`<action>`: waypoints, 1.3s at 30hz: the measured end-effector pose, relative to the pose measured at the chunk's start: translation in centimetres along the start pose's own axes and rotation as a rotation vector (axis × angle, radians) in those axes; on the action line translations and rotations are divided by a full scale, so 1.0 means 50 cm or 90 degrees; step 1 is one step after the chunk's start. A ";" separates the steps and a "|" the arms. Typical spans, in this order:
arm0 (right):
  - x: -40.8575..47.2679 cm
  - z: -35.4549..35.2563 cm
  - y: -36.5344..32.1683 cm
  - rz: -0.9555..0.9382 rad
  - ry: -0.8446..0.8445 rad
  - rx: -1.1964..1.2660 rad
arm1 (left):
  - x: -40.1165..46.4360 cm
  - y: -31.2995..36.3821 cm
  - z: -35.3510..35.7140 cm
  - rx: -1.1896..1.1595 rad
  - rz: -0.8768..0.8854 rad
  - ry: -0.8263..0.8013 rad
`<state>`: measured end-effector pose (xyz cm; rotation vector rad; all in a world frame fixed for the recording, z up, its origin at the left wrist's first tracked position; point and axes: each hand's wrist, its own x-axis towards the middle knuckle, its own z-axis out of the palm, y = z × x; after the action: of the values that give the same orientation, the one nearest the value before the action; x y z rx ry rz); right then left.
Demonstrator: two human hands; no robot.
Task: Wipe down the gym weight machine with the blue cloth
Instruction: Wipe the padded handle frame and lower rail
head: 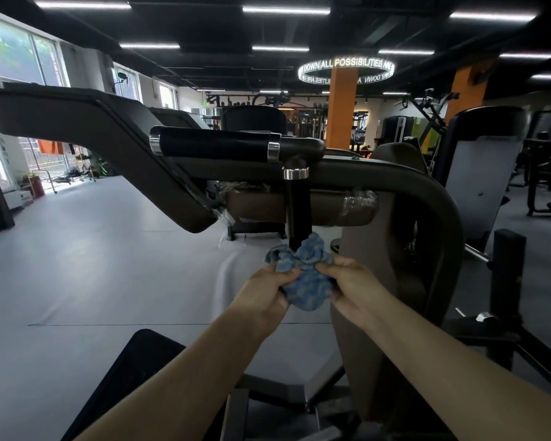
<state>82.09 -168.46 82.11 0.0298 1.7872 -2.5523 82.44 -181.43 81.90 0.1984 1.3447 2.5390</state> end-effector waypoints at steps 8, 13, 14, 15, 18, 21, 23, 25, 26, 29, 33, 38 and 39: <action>-0.046 -0.002 -0.105 -0.278 0.149 -0.303 | -0.028 0.024 0.076 0.704 0.450 0.119; -0.008 -0.015 -0.188 -0.461 0.354 -0.460 | 0.026 0.073 0.147 1.088 0.645 0.134; 0.004 -0.018 -0.203 -0.489 0.381 -0.469 | 0.032 0.083 0.162 1.120 0.657 0.141; 0.018 -0.021 -0.217 -0.513 0.398 -0.468 | 0.034 0.094 0.178 1.165 0.668 0.140; 0.055 -0.022 -0.242 -0.578 0.368 -0.424 | 0.054 0.119 0.217 1.243 0.682 0.055; 0.069 -0.020 -0.239 -0.642 0.332 -0.456 | 0.083 0.127 0.233 1.296 0.703 0.080; 0.081 -0.024 -0.219 -0.683 0.308 -0.514 | 0.104 0.117 0.228 1.366 0.598 0.136; 0.102 -0.030 -0.195 -0.684 0.213 -0.602 | 0.119 0.096 0.211 1.443 0.500 0.151; 0.113 -0.033 -0.183 -0.681 0.154 -0.665 | 0.124 0.087 0.205 1.465 0.459 0.170; 0.147 -0.059 -0.172 -0.771 0.165 -0.961 | 0.135 0.072 0.204 1.533 0.411 0.197; 0.166 -0.105 -0.176 -0.793 0.254 -1.121 | 0.150 0.069 0.214 1.478 0.357 0.178; 0.178 -0.158 -0.181 -0.821 0.295 -1.094 | 0.175 0.052 0.233 1.452 0.375 0.112; 0.175 -0.172 -0.183 -0.808 0.310 -1.069 | 0.182 0.047 0.243 1.461 0.385 0.106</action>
<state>73.04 -157.34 87.51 -0.6939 4.1923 0.0137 76.25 -170.44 90.65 0.7334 3.5648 -0.2048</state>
